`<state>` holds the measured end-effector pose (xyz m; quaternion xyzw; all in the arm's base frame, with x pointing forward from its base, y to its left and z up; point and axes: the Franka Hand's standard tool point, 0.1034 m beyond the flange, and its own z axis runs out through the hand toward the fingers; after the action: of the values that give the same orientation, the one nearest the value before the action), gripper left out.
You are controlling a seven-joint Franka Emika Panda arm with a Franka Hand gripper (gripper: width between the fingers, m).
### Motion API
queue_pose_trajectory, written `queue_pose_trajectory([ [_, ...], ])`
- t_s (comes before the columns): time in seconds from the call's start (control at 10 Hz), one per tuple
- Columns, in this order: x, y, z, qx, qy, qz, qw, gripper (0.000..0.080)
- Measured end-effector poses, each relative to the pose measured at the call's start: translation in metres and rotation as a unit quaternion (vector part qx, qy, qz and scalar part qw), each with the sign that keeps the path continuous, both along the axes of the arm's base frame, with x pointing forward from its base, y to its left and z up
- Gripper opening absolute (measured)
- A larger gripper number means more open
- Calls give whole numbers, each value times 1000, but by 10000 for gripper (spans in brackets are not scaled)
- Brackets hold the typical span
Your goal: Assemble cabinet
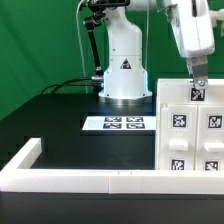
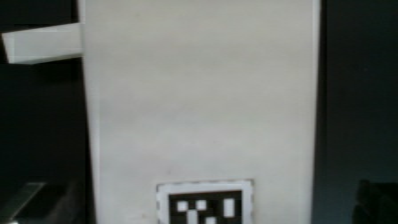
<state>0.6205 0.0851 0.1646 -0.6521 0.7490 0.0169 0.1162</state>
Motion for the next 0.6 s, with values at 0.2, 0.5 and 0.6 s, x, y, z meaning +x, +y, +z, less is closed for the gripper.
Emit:
queue_pose_trajectory([
  [0.2,1,7,17,6,-12,3,1000,791],
  [0.5,3,10,24,8,-19,12,1000,796],
  [0.6,3,10,23,8,-19,13,1000,796],
])
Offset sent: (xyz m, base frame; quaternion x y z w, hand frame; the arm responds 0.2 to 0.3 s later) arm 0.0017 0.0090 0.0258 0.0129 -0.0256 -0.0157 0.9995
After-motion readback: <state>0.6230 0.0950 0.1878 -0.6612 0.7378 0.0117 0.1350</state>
